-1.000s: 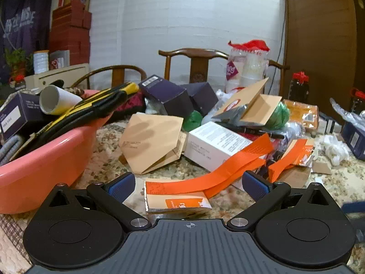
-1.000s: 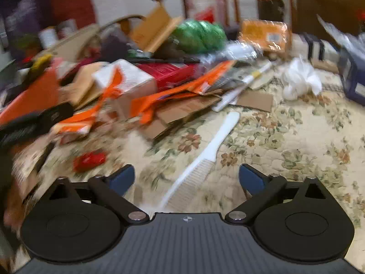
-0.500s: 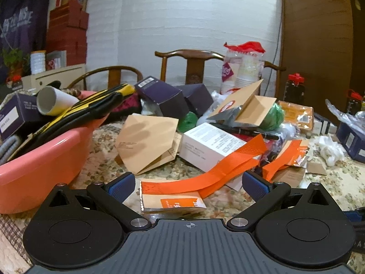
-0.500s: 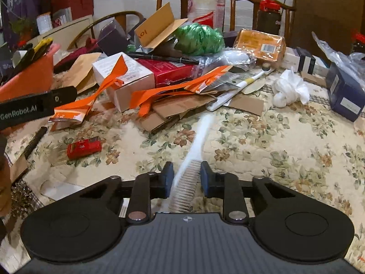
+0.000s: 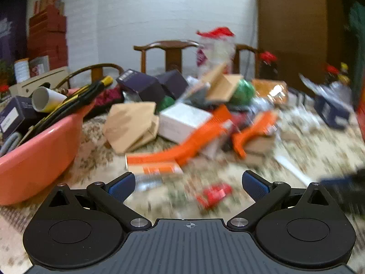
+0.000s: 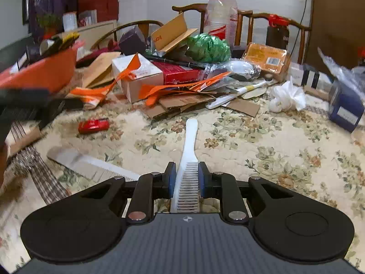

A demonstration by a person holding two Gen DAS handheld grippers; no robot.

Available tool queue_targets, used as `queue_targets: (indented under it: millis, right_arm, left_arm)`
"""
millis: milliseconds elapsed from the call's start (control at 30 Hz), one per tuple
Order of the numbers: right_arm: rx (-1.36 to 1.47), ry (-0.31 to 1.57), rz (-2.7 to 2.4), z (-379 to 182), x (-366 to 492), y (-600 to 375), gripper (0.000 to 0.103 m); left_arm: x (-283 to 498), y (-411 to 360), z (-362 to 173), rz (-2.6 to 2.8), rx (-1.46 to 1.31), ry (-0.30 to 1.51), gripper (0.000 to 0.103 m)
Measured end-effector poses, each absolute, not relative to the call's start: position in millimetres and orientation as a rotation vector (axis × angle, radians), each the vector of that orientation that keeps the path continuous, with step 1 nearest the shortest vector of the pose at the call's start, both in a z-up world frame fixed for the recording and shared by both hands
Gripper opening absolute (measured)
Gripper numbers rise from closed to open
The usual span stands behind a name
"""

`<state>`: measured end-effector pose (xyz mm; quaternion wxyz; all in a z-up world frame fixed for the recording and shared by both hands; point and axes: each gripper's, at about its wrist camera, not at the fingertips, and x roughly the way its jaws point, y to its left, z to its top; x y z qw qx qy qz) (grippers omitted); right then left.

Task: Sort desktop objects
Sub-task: 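Grasp the white fine-tooth comb by its handle with the right tool, then lower the left tool onto the white wide-tooth comb and close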

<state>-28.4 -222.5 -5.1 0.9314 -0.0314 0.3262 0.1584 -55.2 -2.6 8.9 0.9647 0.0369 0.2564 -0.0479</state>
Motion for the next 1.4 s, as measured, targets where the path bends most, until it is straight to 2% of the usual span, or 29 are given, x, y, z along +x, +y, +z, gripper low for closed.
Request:
queue_targets:
  millis: [200, 567, 700, 733, 833, 967, 1000, 1100, 1133, 1267, 1400]
  right_arm:
    - [0.045, 0.628, 0.34, -7.6, -26.1, -255.6, 0.022]
    - [0.085, 0.659, 0.388, -10.6, -29.4, -262.2, 0.022]
    - [0.11, 0.663, 0.389, -11.1, -28.0, -265.0, 0.022]
    - [0.115, 0.663, 0.39, -11.1, -27.2, -265.4, 0.022]
    - [0.143, 0.669, 0.395, -11.7, -23.4, -269.0, 0.022]
    - [0.167, 0.672, 0.401, -12.2, -20.4, -271.8, 0.023]
    - [0.172, 0.673, 0.402, -12.2, -20.3, -272.2, 0.023]
    - [0.187, 0.676, 0.405, -12.3, -19.4, -274.1, 0.023]
    - [0.189, 0.676, 0.405, -12.5, -19.3, -273.8, 0.023]
    - [0.193, 0.676, 0.406, -12.7, -19.1, -274.2, 0.023]
    - [0.19, 0.675, 0.406, -12.8, -19.5, -274.4, 0.024]
  left_arm:
    - [-82.3, -32.6, 1.3, -0.15, 0.263, 0.55, 0.103]
    - [-67.9, -53.9, -3.1, -0.6, 0.654, 0.528, 0.103]
    - [-58.5, -55.4, -6.5, -0.735, 0.688, 0.563, 0.103]
    - [-56.2, -57.4, -9.8, -0.764, 0.694, 0.573, 0.099]
    - [-50.4, -57.1, -13.1, -0.823, 0.672, 0.577, 0.098]
    - [-42.2, -48.0, -11.8, -0.907, 0.579, 0.659, 0.083]
    - [-38.2, -45.7, -11.5, -0.918, 0.557, 0.684, 0.083]
    - [-18.9, -44.1, -17.8, -0.885, 0.481, 0.777, 0.102]
    - [-11.9, -41.9, -19.9, -0.884, 0.429, 0.809, 0.103]
    - [-18.0, -42.7, -19.5, -0.889, 0.453, 0.807, 0.1]
    - [-24.5, -41.7, -16.7, -0.868, 0.459, 0.805, 0.093]
